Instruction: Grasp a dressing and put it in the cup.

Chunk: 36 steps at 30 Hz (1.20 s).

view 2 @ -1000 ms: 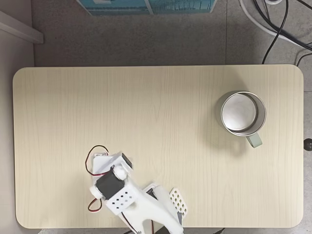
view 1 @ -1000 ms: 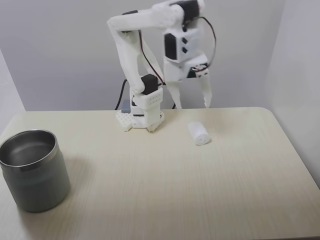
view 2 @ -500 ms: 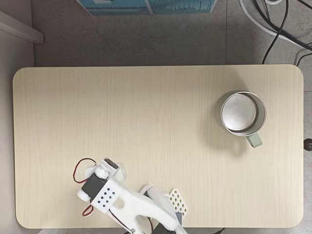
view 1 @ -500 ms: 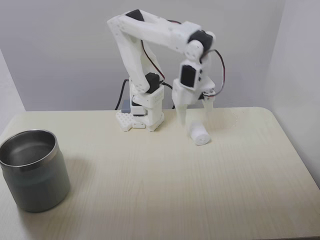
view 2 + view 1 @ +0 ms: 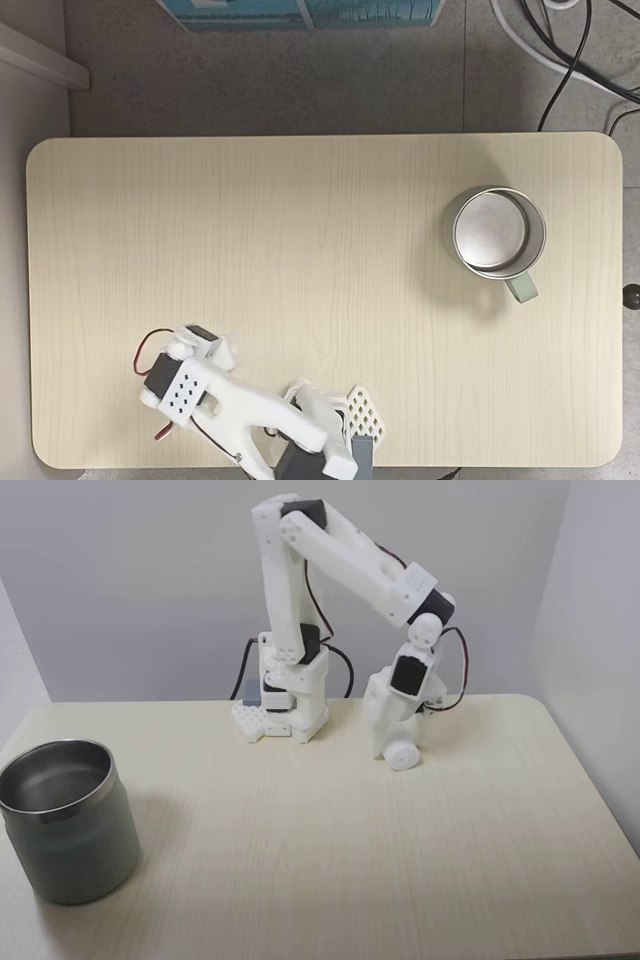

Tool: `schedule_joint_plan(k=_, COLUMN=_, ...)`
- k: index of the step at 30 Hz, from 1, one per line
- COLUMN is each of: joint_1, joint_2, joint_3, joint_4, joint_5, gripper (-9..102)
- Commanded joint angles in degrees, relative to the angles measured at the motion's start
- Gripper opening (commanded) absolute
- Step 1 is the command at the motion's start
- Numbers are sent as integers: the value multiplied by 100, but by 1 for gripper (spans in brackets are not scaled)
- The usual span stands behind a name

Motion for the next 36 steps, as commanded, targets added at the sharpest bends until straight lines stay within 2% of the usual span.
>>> schedule_joint_plan(k=1, joint_1=-88, joint_2=229, joint_3=35, joint_4=-62, joint_5=105, gripper=27)
schedule_joint_plan(k=4, joint_1=-114, joint_2=422, joint_3=141, joint_4=-62, joint_5=176, gripper=24)
schedule_joint_plan(k=9, joint_1=-79, joint_2=659, joint_3=378, joint_4=-62, joint_5=360, gripper=1)
schedule_joint_plan(k=20, joint_1=53, joint_2=-519, joint_3=325, joint_4=97, joint_5=721, gripper=0)
schedule_joint_plan(k=30, joint_1=642, joint_2=-1942, joint_3=1731, joint_4=1459, joint_5=1072, gripper=0)
schedule_joint_plan(k=36, joint_1=1661, joint_2=-2338, joint_3=2707, joint_4=2206, joint_5=1222, gripper=0)
